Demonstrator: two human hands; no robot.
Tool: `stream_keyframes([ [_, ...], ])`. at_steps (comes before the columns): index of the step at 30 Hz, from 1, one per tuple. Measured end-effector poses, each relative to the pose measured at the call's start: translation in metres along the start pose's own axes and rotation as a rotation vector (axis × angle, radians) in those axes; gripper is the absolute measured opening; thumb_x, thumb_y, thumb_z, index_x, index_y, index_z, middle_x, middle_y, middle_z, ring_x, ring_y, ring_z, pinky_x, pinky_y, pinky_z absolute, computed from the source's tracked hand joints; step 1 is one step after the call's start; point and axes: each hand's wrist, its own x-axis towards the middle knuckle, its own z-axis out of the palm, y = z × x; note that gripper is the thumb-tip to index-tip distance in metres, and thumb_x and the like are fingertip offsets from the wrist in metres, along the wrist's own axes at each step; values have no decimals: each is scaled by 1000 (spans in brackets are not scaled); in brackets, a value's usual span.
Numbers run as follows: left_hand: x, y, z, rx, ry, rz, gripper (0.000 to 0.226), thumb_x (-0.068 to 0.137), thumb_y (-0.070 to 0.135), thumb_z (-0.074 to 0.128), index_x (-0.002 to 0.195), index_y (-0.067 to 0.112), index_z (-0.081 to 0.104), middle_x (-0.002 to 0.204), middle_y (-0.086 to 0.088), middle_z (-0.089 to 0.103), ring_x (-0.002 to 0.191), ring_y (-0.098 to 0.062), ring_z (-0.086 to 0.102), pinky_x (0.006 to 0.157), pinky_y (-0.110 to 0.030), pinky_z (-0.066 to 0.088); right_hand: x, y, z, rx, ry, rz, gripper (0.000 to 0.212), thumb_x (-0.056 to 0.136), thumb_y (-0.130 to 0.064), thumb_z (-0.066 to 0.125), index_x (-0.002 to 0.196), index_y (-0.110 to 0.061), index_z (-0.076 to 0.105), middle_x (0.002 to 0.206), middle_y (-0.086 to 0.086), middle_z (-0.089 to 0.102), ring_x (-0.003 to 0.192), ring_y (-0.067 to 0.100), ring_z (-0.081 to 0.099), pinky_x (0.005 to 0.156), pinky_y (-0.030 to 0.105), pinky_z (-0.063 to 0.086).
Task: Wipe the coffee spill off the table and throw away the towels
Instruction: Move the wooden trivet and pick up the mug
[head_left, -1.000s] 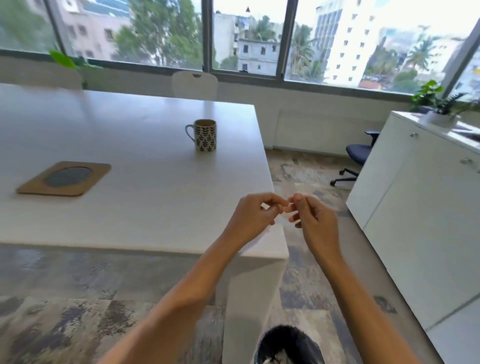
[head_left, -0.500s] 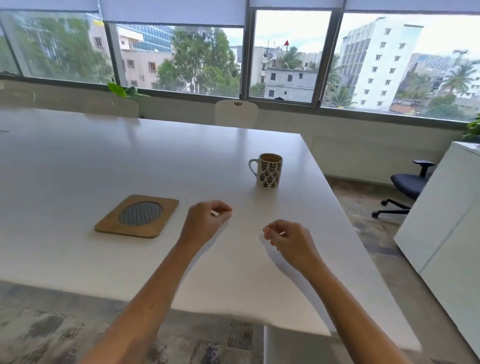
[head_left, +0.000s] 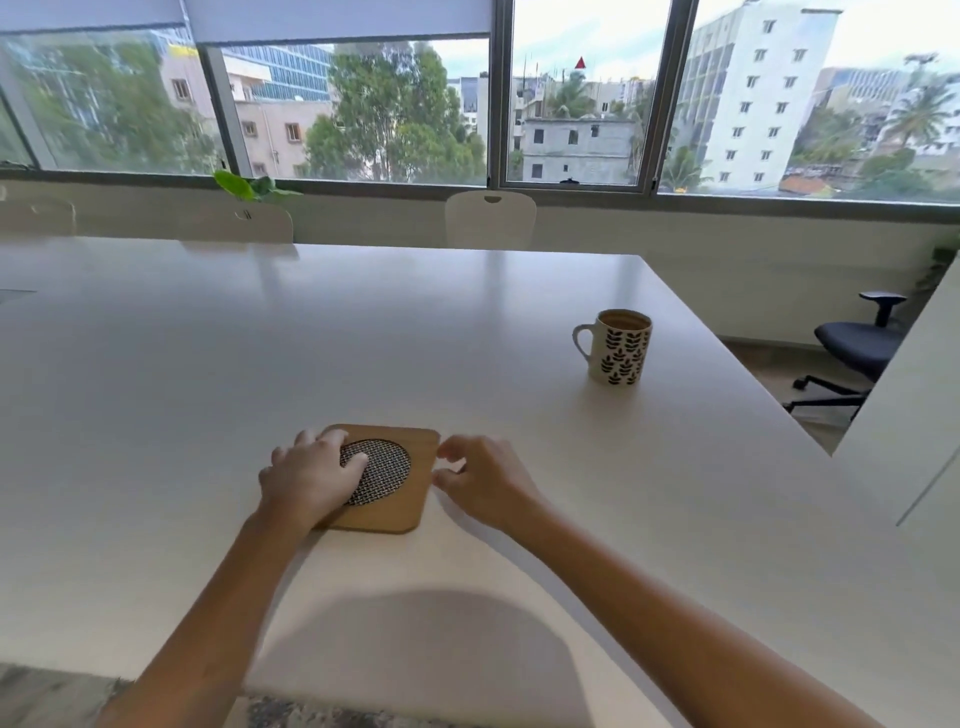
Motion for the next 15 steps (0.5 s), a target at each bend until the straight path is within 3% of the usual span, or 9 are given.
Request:
stream_keyframes([
  [4,4,-2,3,5,-6,19,51,92,47,43,134,20,45,134,-14,47,123,-36,40,100,-42,37,11,-14,17,18,27,67,28,84,-18,58,110,-10,65,111,10,67,101,24,60,80,23,43],
  [10,6,1,2,-1,2,16,46,92,44,42,125,14,53,124,-16,54,118,-36,43,95,-40,38,15,-18,24,117,50,142,27,80,-17,60,106,-15,67,110,6,68,106,20,58,89,24,44],
  [15,0,15,-3,-109,25,76,46,93,39,45,129,11,54,125,-15,59,118,-32,49,99,-37,36,10,-7,9,199,109,166,23,81,-17,62,102,-17,70,109,2,69,105,16,60,90,23,44],
])
